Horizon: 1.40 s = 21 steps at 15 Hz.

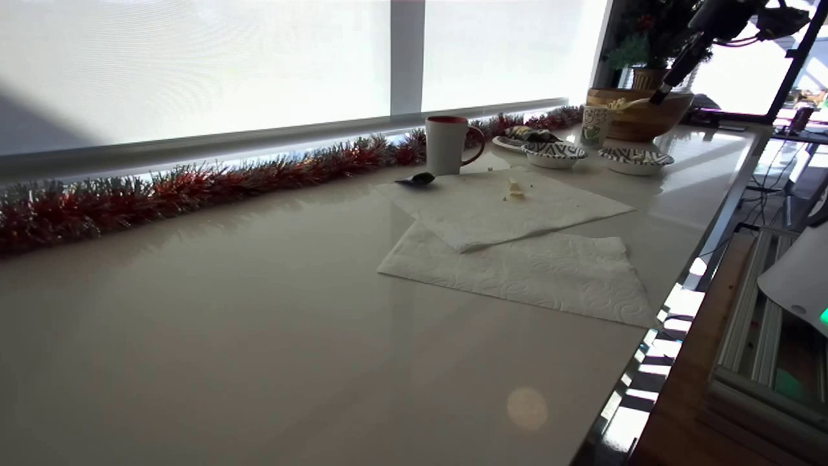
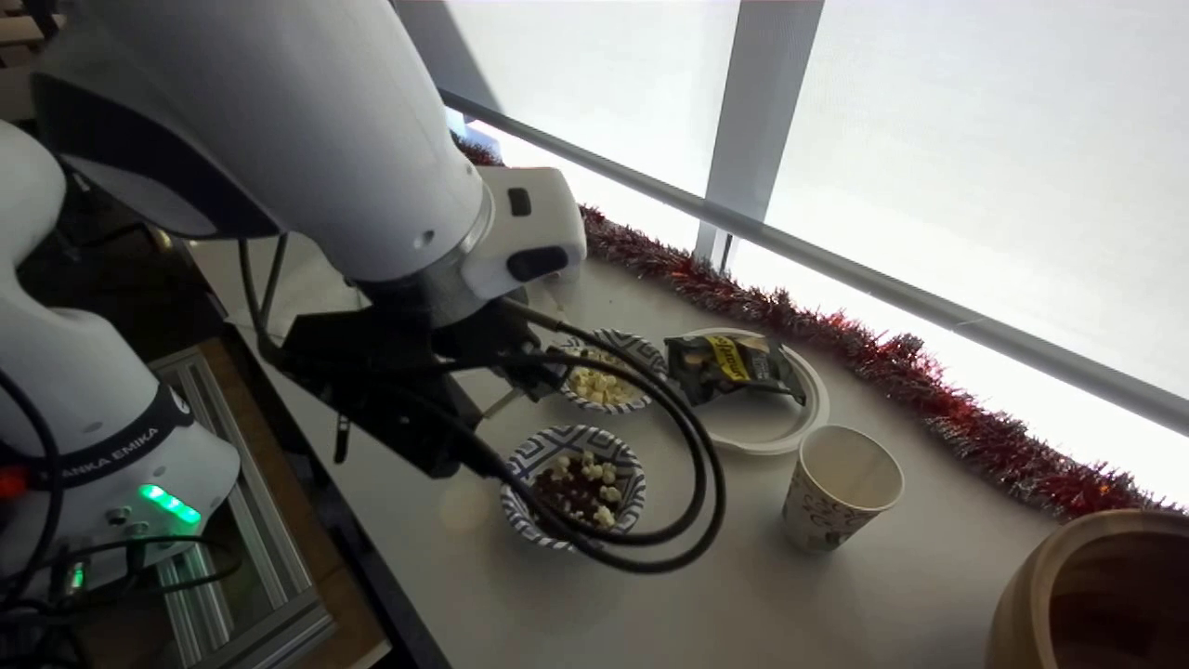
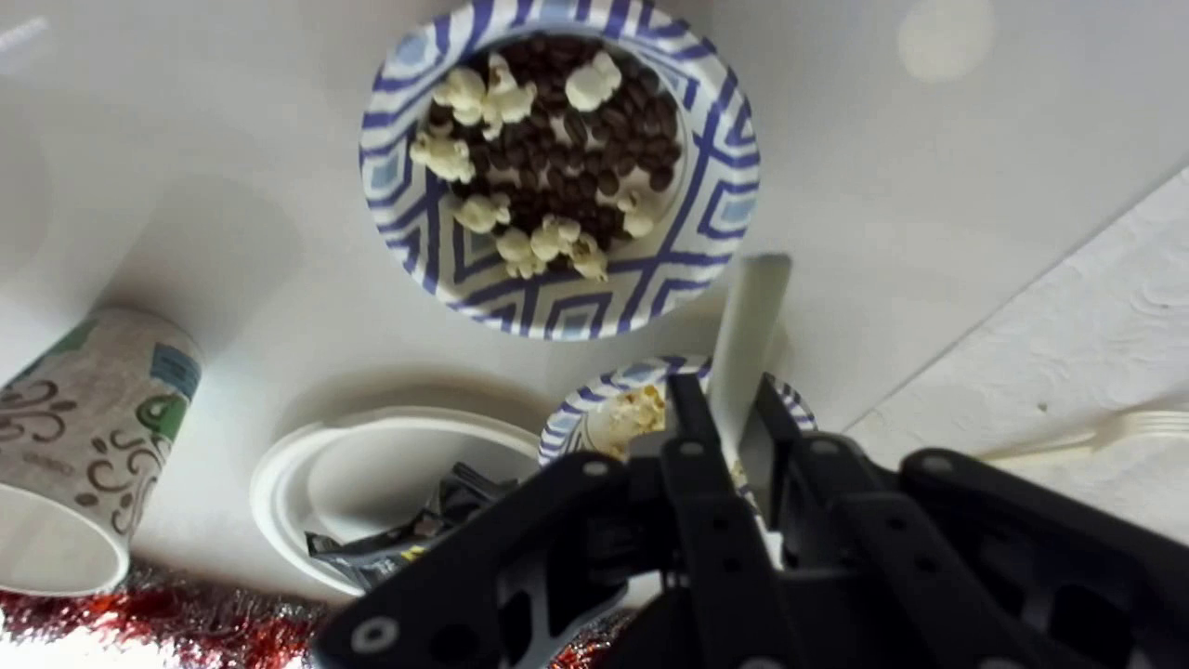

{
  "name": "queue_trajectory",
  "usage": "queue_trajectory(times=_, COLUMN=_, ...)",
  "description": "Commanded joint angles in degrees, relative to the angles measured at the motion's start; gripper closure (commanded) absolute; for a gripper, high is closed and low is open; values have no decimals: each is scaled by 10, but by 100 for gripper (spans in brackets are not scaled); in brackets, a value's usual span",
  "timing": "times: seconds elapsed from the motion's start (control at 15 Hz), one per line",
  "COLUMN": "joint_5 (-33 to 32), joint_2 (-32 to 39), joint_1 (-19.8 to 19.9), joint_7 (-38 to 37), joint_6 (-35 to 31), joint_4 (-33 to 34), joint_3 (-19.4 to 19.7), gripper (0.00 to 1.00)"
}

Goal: Use the spoon to shift some of the black and white cereal to the other bowl

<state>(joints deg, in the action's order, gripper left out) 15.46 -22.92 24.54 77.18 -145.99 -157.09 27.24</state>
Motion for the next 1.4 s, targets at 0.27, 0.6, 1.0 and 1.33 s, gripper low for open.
queue_trajectory(times=0.27, joint_5=-23, joint_2=2, joint_1=-62, joint_7=-214, joint_6=-53, joint_4=-1, joint_3=-66, gripper=97)
queue_trajectory(times=0.6, joint_5=-92, joint_2=49, joint_1=-62, joint_7=-388, joint_6=-117, joint_4=-2, joint_3=-115, gripper=97)
queue_trajectory(times=1.0, joint_5=-273, joint_2=108, joint_1=-24, joint_7=-634, joint_6=-146, joint_4=-2, joint_3=-169, gripper=97)
queue_trajectory(times=1.33, joint_5=-402, joint_2=116, joint_1=0, joint_7=-803, joint_6=-125, joint_4=-2, joint_3=-196, gripper=97)
